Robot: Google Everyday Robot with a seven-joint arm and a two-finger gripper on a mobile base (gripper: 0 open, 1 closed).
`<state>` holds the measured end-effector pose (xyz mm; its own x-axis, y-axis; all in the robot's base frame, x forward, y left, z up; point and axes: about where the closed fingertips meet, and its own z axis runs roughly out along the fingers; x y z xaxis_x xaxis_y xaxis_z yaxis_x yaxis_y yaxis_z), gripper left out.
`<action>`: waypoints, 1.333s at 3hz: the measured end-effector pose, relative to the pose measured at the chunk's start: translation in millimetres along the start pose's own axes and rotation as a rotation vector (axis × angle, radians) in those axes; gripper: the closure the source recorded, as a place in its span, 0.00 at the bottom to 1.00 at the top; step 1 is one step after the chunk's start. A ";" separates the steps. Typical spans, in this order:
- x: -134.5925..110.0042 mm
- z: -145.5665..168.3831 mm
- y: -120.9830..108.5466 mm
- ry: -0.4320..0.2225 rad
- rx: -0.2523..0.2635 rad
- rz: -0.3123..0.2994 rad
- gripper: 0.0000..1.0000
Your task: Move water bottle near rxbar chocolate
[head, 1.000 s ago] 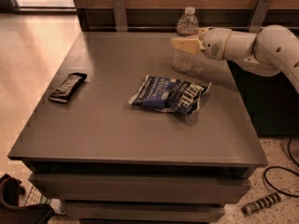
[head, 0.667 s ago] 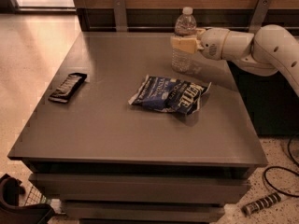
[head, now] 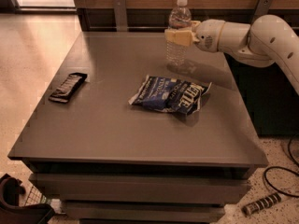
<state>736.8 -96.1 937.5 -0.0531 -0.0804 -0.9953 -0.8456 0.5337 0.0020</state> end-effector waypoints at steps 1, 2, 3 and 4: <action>-39.1 10.4 21.5 -0.019 -0.041 -0.020 1.00; -67.5 24.6 68.5 -0.043 -0.078 -0.023 1.00; -68.0 43.1 115.9 -0.029 -0.122 -0.014 1.00; -56.4 74.8 159.4 -0.009 -0.165 -0.042 1.00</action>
Offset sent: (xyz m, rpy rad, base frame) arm -0.0610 0.0866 0.0748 0.0448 -0.0230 0.1081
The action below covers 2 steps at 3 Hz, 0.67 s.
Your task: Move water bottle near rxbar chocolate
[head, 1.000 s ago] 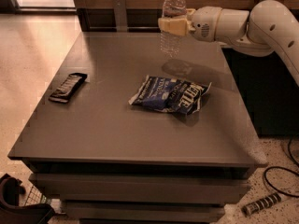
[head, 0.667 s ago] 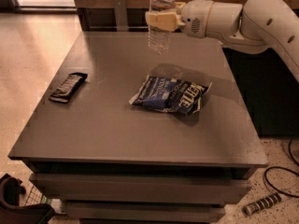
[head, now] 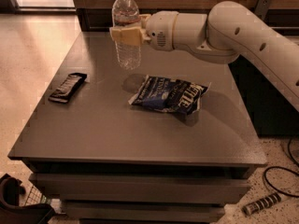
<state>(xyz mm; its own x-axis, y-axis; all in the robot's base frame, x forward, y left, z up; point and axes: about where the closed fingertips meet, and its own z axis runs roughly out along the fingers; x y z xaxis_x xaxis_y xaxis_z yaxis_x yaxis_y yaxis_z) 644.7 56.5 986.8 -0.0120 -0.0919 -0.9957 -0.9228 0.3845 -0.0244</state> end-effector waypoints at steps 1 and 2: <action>14.3 35.6 26.7 0.004 -0.042 -0.034 1.00; 28.6 72.1 49.1 -0.004 -0.100 -0.102 1.00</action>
Offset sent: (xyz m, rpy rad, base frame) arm -0.0217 0.1089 -0.0513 -0.0548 -0.1467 0.1450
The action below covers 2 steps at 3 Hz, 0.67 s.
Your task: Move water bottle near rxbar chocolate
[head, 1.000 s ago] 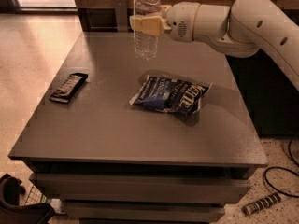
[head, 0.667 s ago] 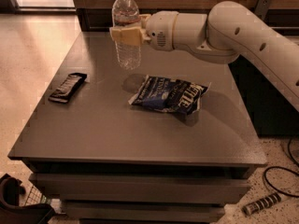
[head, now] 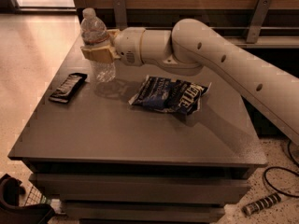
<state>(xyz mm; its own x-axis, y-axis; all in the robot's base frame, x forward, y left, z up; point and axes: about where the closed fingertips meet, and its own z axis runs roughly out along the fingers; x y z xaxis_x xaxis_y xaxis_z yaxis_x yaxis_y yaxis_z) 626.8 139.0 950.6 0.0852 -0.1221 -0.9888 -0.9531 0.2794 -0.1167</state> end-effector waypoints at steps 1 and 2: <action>4.7 19.5 10.0 -0.006 -0.049 -0.024 1.00; 16.3 34.6 14.7 0.003 -0.097 0.017 1.00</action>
Offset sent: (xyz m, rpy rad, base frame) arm 0.0020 0.0460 -0.0393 -0.0052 0.1057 0.1359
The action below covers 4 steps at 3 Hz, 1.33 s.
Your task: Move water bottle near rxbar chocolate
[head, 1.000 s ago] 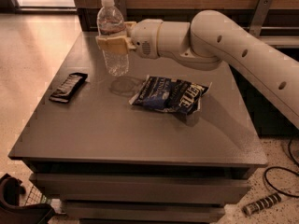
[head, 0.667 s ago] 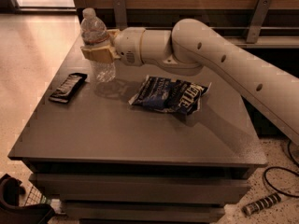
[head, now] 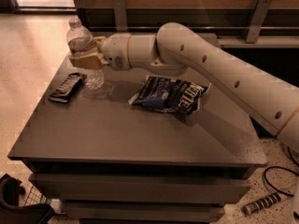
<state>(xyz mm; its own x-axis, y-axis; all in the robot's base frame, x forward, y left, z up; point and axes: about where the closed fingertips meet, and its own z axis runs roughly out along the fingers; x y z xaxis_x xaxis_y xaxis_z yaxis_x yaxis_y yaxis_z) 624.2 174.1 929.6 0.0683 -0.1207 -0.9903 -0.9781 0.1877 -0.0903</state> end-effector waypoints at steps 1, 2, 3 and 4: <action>25.6 14.5 -3.7 0.022 -0.051 0.124 1.00; 25.8 14.6 -3.7 0.023 -0.051 0.125 1.00; 25.3 15.4 -3.1 0.023 -0.053 0.125 0.85; 23.7 15.3 -3.2 0.022 -0.053 0.125 0.62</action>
Offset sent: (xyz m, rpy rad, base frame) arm 0.0138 0.0062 -0.0349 0.0000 0.1672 0.0294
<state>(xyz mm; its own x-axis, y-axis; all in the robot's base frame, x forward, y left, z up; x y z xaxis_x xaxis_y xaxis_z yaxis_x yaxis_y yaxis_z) 632.0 185.5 904.7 -0.0587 -0.1215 -0.9909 -0.9877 0.1512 0.0399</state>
